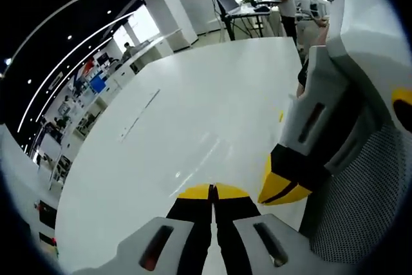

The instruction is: Open the resealable bag by pulling the two sides of the seal apart until the entire bag opening is separated and visibly accessible.

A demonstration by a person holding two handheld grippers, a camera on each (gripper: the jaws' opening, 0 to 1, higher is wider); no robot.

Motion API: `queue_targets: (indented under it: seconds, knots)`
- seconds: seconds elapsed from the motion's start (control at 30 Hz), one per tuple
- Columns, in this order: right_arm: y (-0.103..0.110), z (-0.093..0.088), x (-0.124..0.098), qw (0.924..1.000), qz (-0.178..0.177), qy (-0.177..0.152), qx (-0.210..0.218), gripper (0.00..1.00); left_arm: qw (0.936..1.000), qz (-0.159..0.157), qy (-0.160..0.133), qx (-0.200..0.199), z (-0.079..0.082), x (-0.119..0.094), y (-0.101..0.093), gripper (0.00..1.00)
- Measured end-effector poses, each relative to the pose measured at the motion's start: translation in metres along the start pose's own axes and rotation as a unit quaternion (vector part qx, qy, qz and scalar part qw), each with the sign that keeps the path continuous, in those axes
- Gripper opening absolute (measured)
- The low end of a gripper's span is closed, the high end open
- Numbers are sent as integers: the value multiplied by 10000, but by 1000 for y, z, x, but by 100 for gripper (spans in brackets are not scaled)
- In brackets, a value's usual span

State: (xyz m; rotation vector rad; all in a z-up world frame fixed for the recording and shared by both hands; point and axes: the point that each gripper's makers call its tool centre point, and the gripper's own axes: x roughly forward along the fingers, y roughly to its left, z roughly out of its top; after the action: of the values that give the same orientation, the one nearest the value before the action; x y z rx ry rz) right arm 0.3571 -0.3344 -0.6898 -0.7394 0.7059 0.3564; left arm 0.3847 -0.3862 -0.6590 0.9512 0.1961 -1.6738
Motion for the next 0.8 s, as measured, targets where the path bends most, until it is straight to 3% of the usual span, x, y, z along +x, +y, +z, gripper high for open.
queue_targets:
  seconds: [0.47, 0.8]
  knots:
    - [6, -11, 0, 9999, 78, 86, 67, 0, 9990, 166, -146, 385, 13, -2, 25, 0]
    - [9, -14, -2, 9996, 58, 83, 281, 0, 9987, -70, -198, 473, 17, 2, 31, 0]
